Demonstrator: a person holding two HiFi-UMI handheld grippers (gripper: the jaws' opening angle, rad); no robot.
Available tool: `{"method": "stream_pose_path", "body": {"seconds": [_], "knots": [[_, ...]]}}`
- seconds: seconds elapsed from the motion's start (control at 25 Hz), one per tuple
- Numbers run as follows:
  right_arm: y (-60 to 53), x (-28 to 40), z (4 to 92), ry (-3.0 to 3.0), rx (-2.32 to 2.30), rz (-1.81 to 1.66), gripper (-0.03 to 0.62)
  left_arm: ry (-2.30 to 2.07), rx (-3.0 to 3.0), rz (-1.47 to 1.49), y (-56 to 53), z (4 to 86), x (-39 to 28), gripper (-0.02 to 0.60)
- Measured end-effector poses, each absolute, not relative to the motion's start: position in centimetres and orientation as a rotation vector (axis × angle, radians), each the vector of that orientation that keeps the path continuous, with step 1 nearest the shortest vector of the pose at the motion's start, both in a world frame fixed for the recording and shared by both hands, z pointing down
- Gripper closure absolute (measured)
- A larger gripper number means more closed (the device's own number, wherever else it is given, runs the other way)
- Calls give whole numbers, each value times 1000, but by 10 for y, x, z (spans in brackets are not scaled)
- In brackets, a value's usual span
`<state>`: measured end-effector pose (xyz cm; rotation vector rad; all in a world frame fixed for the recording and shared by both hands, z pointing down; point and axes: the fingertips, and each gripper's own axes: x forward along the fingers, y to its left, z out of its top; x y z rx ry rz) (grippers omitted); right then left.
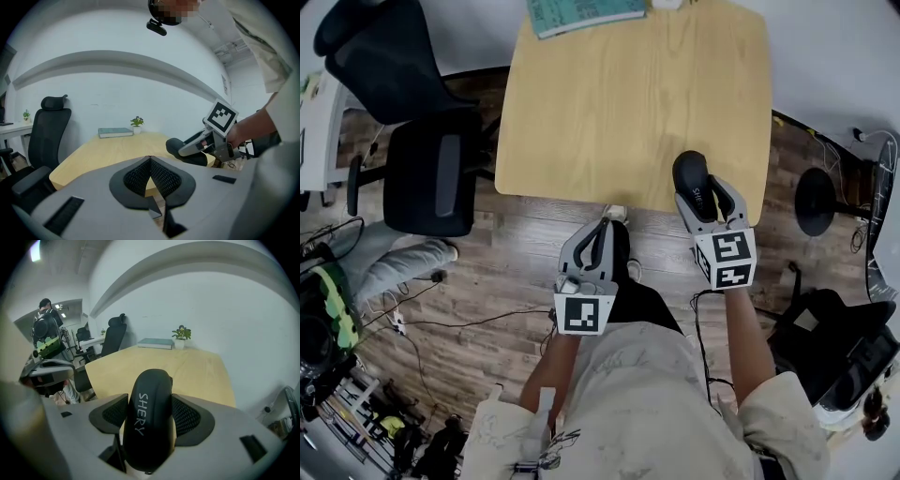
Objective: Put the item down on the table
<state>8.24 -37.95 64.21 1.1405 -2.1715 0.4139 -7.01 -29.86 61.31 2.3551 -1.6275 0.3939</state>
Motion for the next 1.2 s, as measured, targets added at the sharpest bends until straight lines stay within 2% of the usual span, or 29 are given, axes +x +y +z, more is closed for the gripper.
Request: {"method": "stream_pose_path", "body": {"seconds": [0.64, 1.2], "knots": [[-390, 72, 663, -2110, 1089, 453, 287, -1624, 2319, 365, -305, 620, -76, 575], [-385, 72, 633, -2167, 1157, 407, 256, -1605, 2374, 367, -303, 604, -67, 575]]}}
